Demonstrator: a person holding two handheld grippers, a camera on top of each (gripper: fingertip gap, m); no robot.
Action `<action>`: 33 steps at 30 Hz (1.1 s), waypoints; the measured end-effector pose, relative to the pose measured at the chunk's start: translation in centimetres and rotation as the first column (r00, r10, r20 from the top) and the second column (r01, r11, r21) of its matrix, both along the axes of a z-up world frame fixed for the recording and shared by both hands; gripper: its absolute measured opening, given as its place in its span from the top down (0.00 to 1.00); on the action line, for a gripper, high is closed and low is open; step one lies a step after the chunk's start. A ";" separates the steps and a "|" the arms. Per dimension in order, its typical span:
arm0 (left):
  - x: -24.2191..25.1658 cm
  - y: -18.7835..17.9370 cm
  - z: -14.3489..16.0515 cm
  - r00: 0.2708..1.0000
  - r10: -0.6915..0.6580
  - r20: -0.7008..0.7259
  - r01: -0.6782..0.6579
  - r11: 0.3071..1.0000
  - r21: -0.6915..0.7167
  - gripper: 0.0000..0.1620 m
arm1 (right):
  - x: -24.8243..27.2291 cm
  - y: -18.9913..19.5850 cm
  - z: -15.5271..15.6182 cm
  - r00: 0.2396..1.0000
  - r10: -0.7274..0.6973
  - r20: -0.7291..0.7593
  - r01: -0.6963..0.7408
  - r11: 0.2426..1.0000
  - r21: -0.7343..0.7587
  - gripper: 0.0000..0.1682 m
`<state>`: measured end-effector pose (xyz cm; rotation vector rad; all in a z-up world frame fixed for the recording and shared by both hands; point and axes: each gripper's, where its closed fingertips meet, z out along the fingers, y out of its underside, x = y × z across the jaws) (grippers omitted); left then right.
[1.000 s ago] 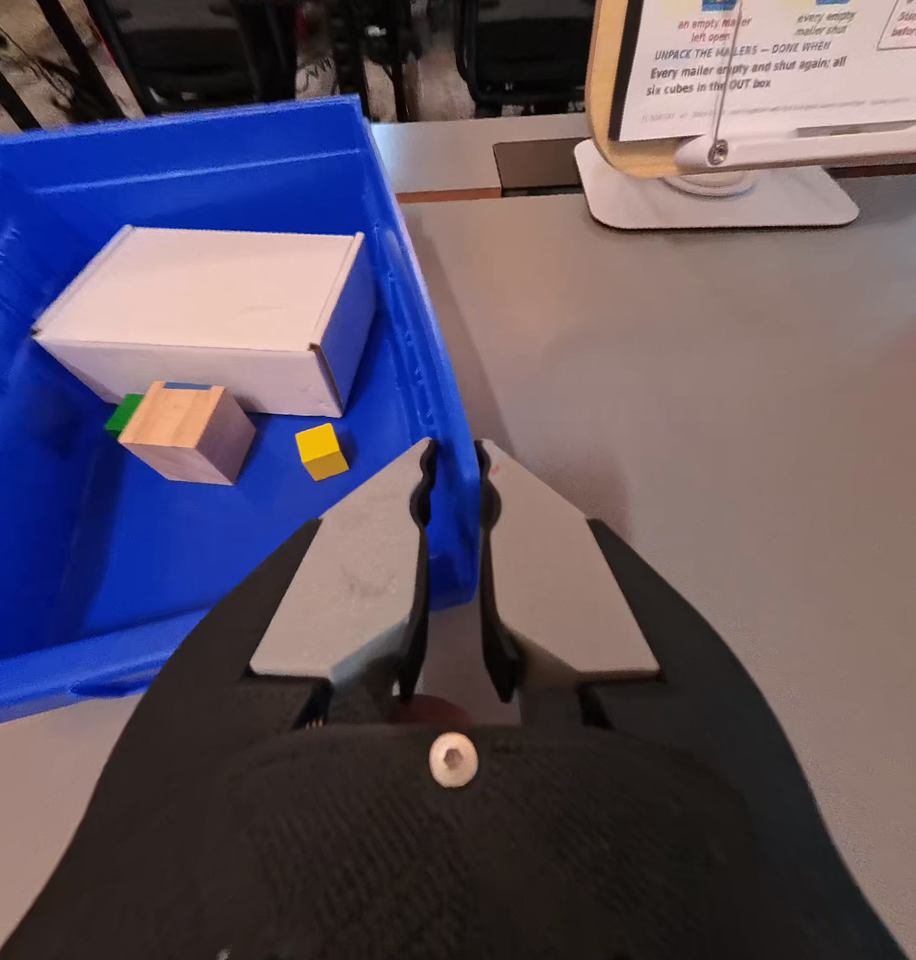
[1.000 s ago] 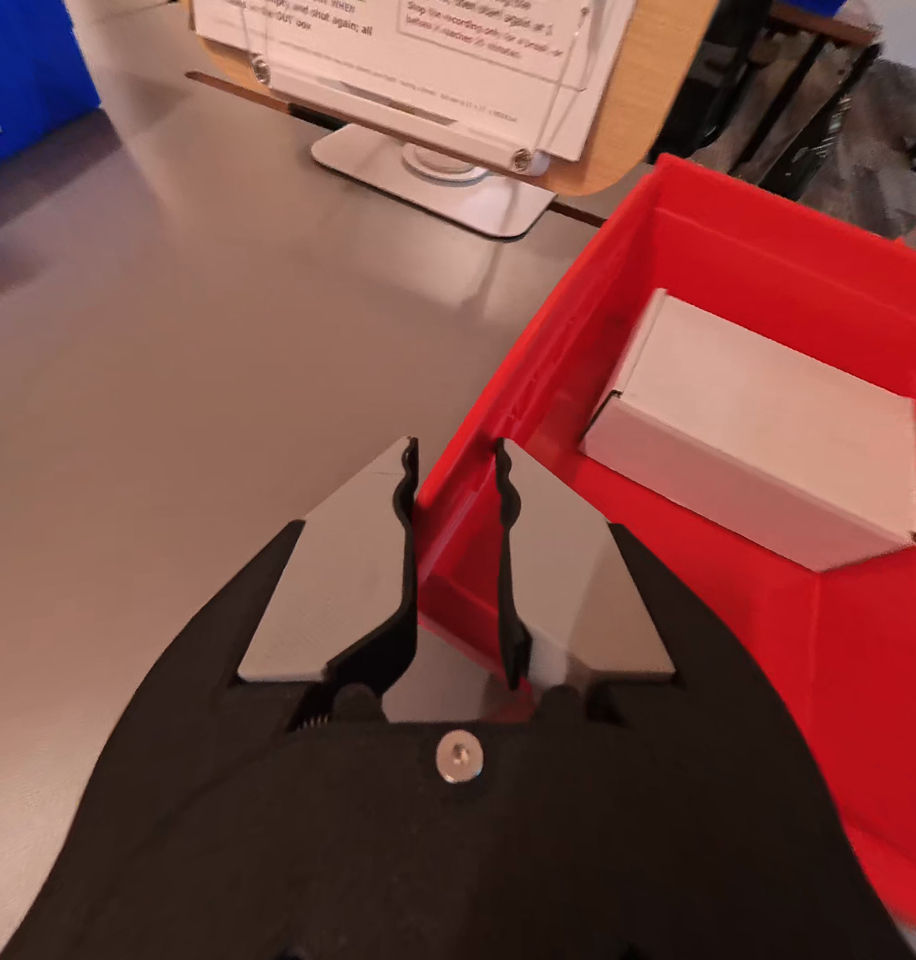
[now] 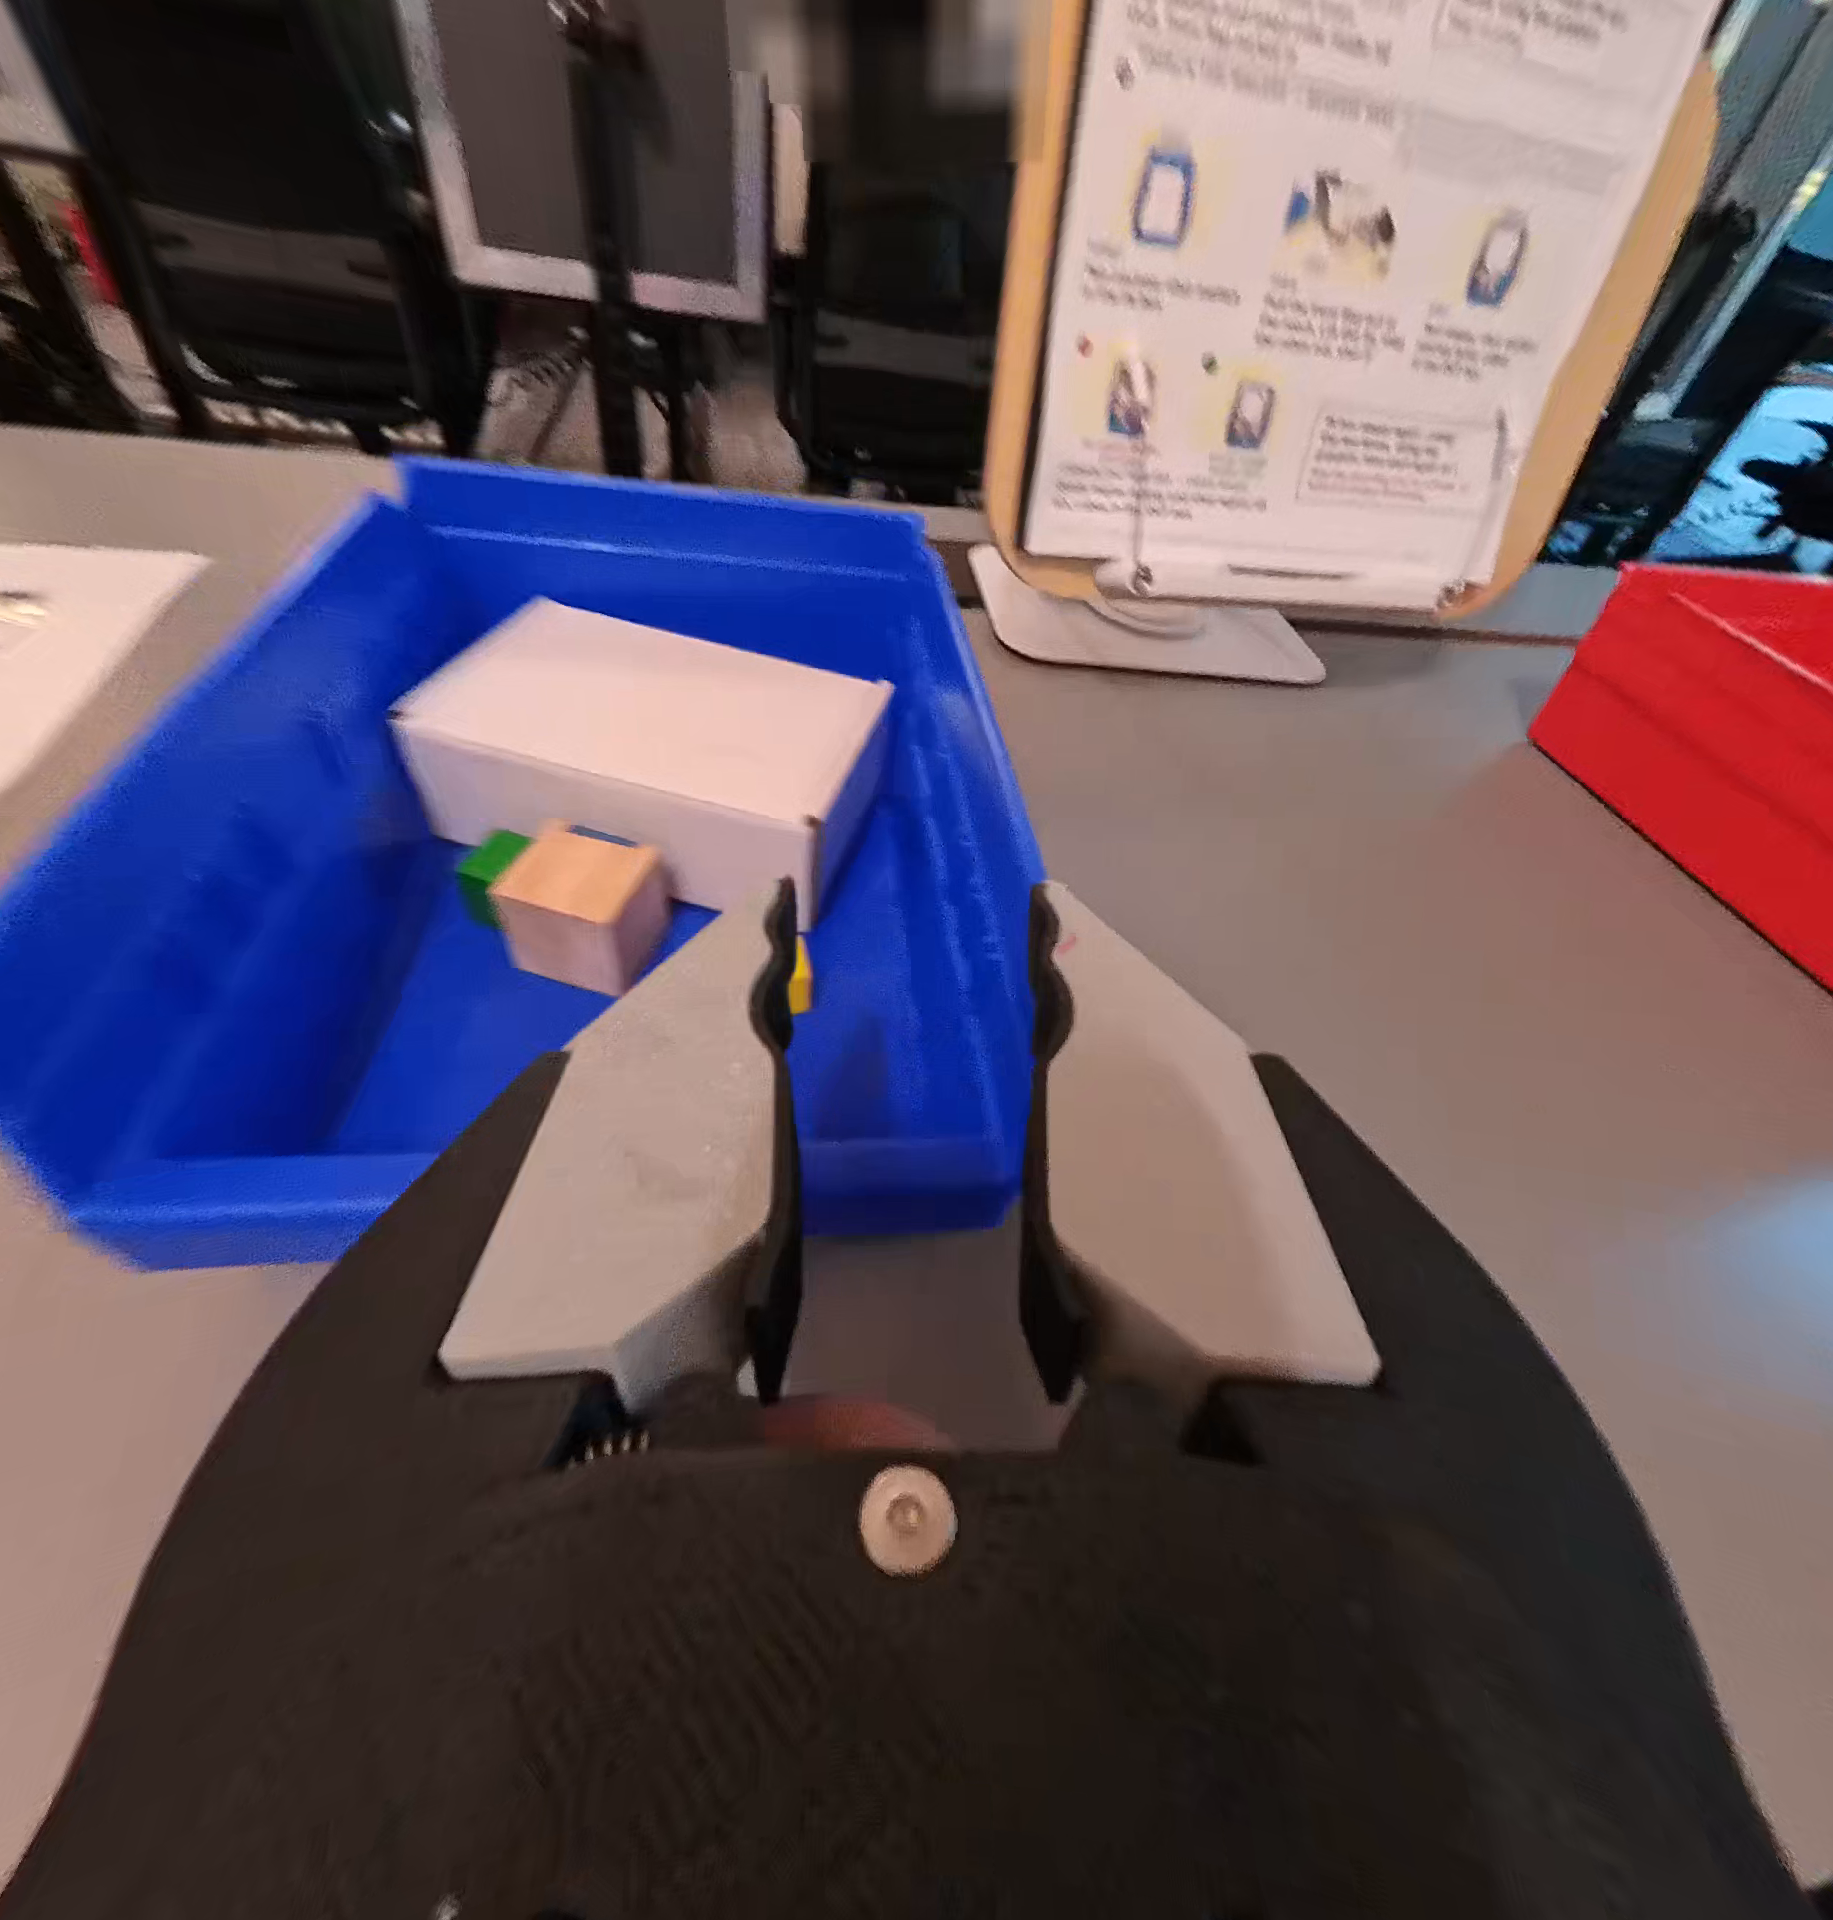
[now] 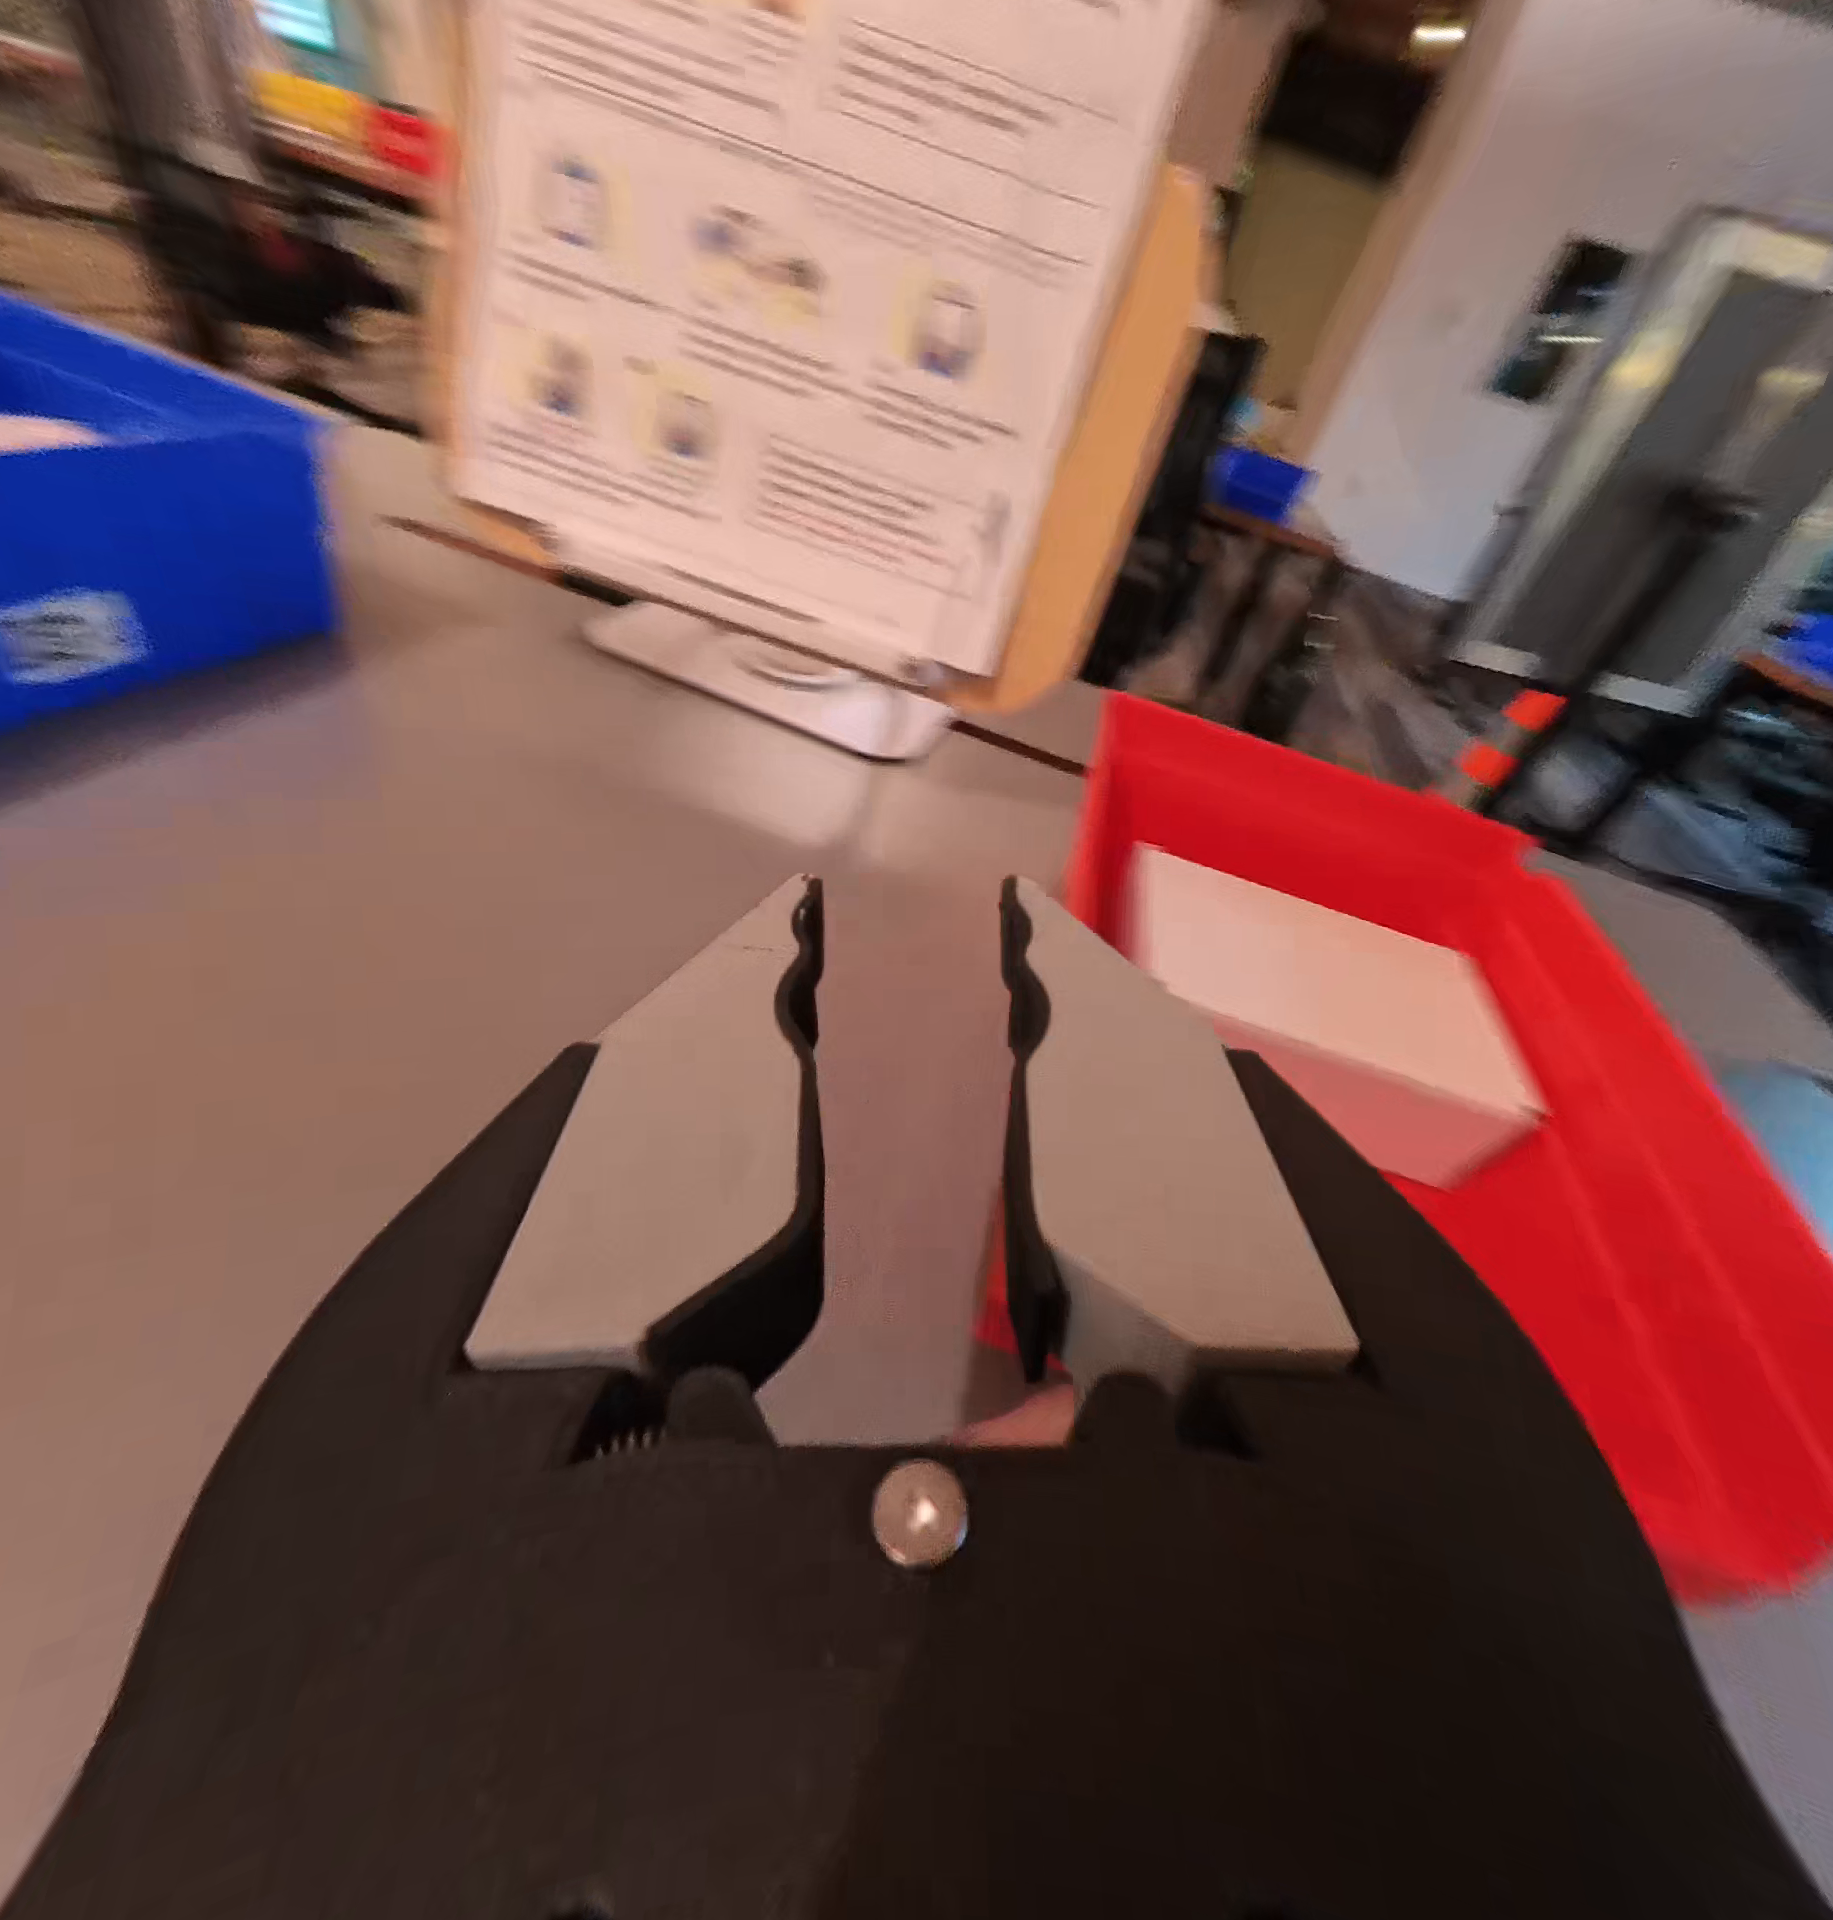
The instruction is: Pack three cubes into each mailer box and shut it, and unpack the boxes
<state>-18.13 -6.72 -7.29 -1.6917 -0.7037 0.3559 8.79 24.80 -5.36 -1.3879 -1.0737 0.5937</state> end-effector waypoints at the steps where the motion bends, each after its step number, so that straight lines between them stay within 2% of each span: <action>1: -0.4 -1.3 0.7 1.000 0.025 -0.011 -0.025 1.000 0.008 0.73 | -0.9 -2.0 -0.2 0.996 0.092 0.010 -0.092 0.995 -0.031 0.80; 4: -1.6 -4.2 1.1 0.997 0.071 0.008 -0.072 0.997 0.035 0.72 | -4.2 -8.4 -3.2 0.913 0.391 0.114 -0.364 0.909 -0.203 0.75; 6: -2.1 -5.0 0.2 0.996 0.071 0.055 -0.074 0.996 0.040 0.70 | -6.3 -11.0 -5.6 0.851 0.503 0.152 -0.447 0.845 -0.295 0.68; 10: -2.3 -4.8 -2.3 0.993 0.048 0.109 -0.045 0.998 -0.031 0.68 | -10.3 -10.6 -9.0 0.834 0.515 0.198 -0.453 0.844 -0.285 0.65; 14: -2.6 -4.3 -3.6 0.995 0.045 0.092 -0.034 0.992 -0.118 0.68 | -12.3 -10.3 -9.9 0.816 0.550 0.177 -0.483 0.818 -0.311 0.63; 17: -3.3 -3.7 -3.4 0.996 0.026 0.085 -0.014 0.989 -0.145 0.67 | -12.1 -10.8 -10.2 0.799 0.579 0.162 -0.505 0.792 -0.342 0.62; 20: -5.0 -2.1 -2.2 1.000 0.001 0.024 0.004 0.979 -0.204 0.68 | -11.7 -10.7 -10.6 0.807 0.557 0.197 -0.490 0.817 -0.305 0.64; 22: -6.4 0.2 -1.5 0.998 -0.060 -0.020 0.053 0.965 -0.256 0.73 | -11.4 -11.2 -10.8 0.804 0.557 0.210 -0.493 0.821 -0.290 0.65; 24: -7.5 2.9 -2.3 0.990 -0.142 0.016 0.140 0.932 -0.336 0.72 | -11.3 -11.5 -10.8 0.802 0.559 0.212 -0.500 0.821 -0.277 0.65; 26: -8.7 4.9 -4.0 0.979 -0.188 0.075 0.201 0.877 -0.436 0.67 | -11.1 -11.5 -10.7 0.805 0.554 0.210 -0.497 0.824 -0.271 0.65; 30: -10.3 7.0 -7.1 0.971 -0.213 0.108 0.234 0.762 -0.603 0.64 | -11.0 -11.5 -10.8 0.806 0.557 0.199 -0.493 0.819 -0.294 0.66; 31: -10.4 7.4 -7.5 0.970 -0.222 0.097 0.232 0.737 -0.634 0.65 | -11.0 -11.5 -10.8 0.805 0.559 0.200 -0.493 0.817 -0.299 0.66; 33: -10.8 7.7 -8.1 0.971 -0.233 0.045 0.196 0.681 -0.706 0.76 | -11.0 -11.6 -10.8 0.804 0.560 0.201 -0.495 0.816 -0.298 0.66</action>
